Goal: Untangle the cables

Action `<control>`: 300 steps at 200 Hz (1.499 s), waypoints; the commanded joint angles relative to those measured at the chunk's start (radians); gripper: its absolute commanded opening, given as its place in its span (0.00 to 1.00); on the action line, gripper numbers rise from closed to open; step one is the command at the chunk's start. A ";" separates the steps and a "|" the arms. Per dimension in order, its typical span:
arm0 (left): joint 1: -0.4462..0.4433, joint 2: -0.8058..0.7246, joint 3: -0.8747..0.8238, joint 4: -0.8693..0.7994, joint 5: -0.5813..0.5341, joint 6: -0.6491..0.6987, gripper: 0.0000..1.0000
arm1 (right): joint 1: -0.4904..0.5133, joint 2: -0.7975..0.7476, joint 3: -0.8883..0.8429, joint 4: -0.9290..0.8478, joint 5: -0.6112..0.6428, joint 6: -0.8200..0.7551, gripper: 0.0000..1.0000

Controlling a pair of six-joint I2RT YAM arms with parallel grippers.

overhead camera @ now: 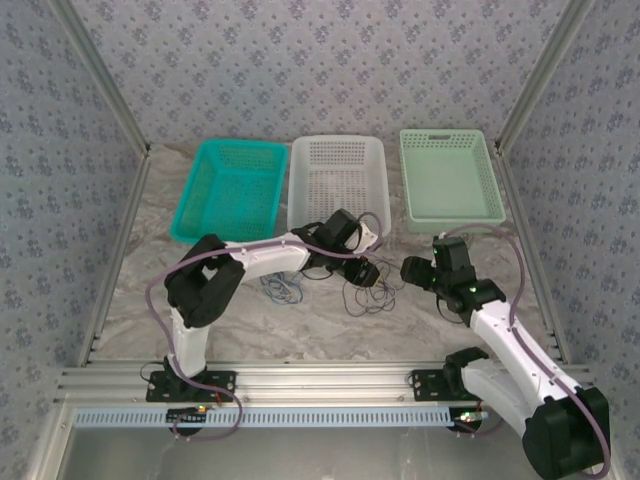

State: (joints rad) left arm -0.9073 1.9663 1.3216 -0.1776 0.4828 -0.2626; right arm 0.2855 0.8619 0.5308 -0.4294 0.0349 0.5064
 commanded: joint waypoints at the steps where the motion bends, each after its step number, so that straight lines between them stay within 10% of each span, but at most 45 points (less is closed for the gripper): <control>1: -0.008 0.031 0.043 -0.047 0.017 0.020 0.29 | -0.011 -0.026 0.000 0.003 -0.009 0.011 0.75; 53: -0.019 0.042 0.059 -0.065 0.010 0.027 0.00 | -0.037 -0.067 -0.009 -0.016 -0.014 0.003 0.75; 231: -0.027 -0.311 -0.145 0.209 0.008 -0.088 0.00 | 0.094 -0.285 -0.230 0.300 -0.145 -0.016 0.93; 300: -0.039 -0.355 -0.155 0.263 0.012 -0.099 0.00 | 0.159 -0.186 -0.234 0.305 0.032 0.063 0.91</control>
State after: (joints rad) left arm -0.9318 1.6737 1.1740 0.0334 0.4702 -0.3611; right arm 0.4431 0.6289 0.3042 -0.1249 -0.0296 0.5251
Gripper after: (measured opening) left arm 0.039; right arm 0.912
